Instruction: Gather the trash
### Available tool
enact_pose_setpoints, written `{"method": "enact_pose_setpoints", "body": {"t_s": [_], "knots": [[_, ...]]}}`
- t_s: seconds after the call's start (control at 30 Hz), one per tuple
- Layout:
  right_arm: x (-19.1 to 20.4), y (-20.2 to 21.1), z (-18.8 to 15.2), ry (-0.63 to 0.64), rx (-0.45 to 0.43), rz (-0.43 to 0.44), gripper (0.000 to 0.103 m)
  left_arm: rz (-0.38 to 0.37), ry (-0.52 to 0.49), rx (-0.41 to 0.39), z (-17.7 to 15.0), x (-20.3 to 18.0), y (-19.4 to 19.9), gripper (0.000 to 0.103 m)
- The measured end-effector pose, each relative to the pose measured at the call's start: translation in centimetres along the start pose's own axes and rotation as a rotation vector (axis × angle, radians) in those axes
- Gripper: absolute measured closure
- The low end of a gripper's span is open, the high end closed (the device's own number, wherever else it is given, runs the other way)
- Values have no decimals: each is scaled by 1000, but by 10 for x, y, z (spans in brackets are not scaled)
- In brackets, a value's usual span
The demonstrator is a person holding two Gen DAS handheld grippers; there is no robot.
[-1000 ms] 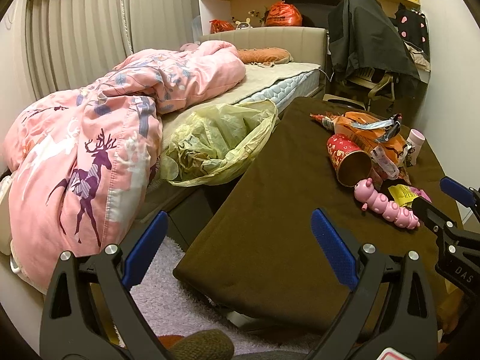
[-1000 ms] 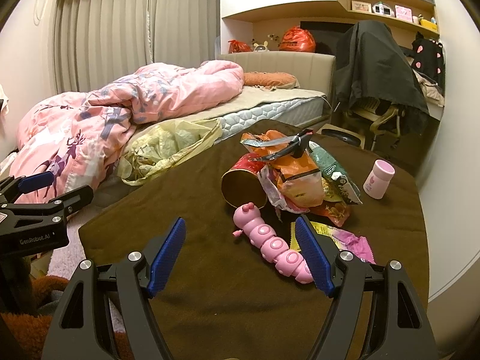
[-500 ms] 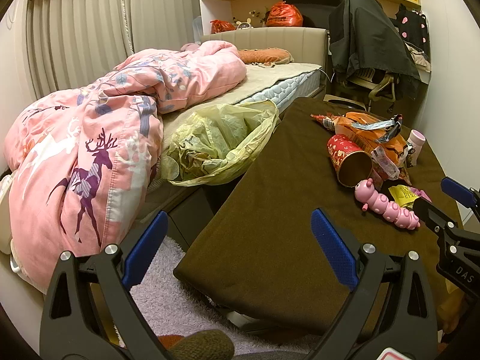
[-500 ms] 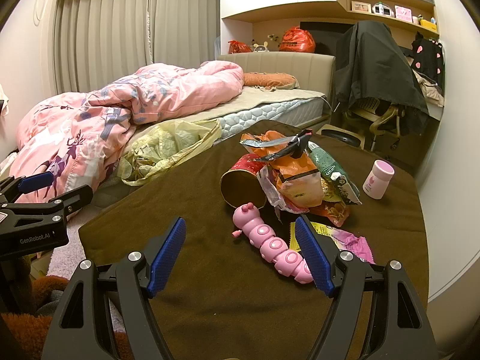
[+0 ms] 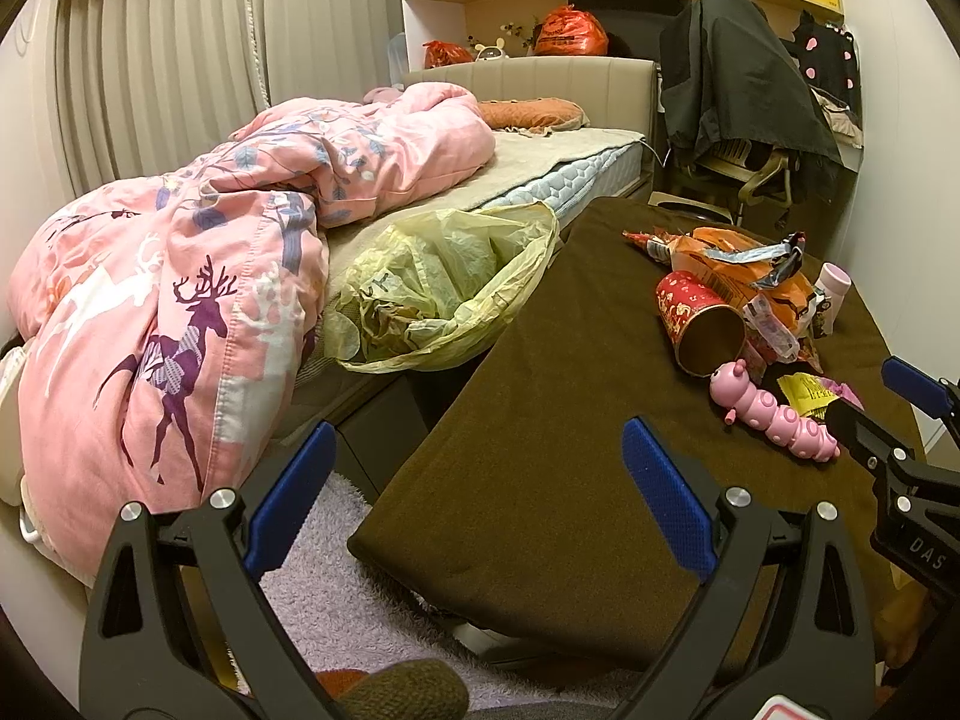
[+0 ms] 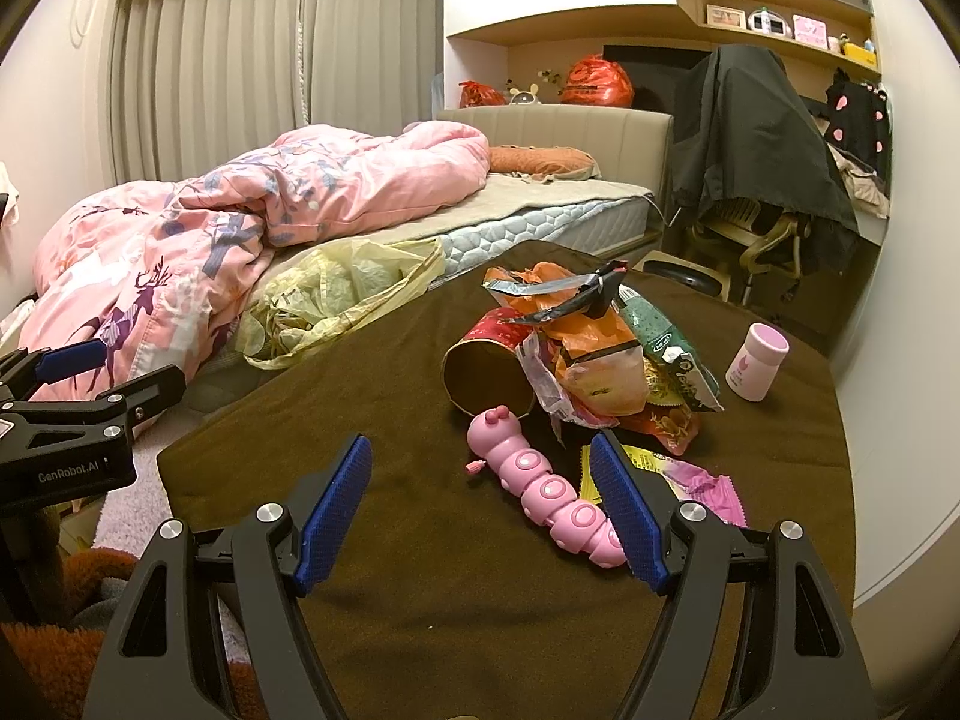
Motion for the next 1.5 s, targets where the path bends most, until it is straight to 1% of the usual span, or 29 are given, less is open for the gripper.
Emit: {"method": "enact_pose_setpoints", "body": {"t_s": [0.7, 0.87, 0.93, 1.0, 1.13, 1.23, 1.37, 1.5], "knots": [[0, 1, 0, -1, -2, -3, 32, -2, 0, 1, 0, 0, 0, 11], [-13, 2, 1, -8, -9, -40, 32, -18, 3, 0, 8, -3, -2, 11], [-31, 1, 1, -28, -9, -77, 32, -46, 8, 7, 12, -6, -10, 11], [-46, -1, 1, -52, -4, -105, 32, -101, 13, 31, 16, -11, -23, 11], [-84, -8, -3, -103, 20, -174, 32, -181, -2, 71, 18, -21, -52, 11], [-97, -14, -6, -110, 39, -203, 32, -238, -24, 97, 24, -31, -76, 11], [-115, -29, -8, -113, 69, -234, 32, -308, -41, 99, 36, -40, -103, 11], [-124, -50, -8, -100, 102, -266, 32, -380, -33, 81, 61, -47, -127, 11]]}}
Point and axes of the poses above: each gripper's, at about its wrist camera, not at the fingertips, and y roughly against the way its jaws point, x to its left, z to its top, the point moved 3 cm from there along -y, roughly the way its jaws point, and after that the axes turned 14 degrees about -z, right-handed, at the moved point
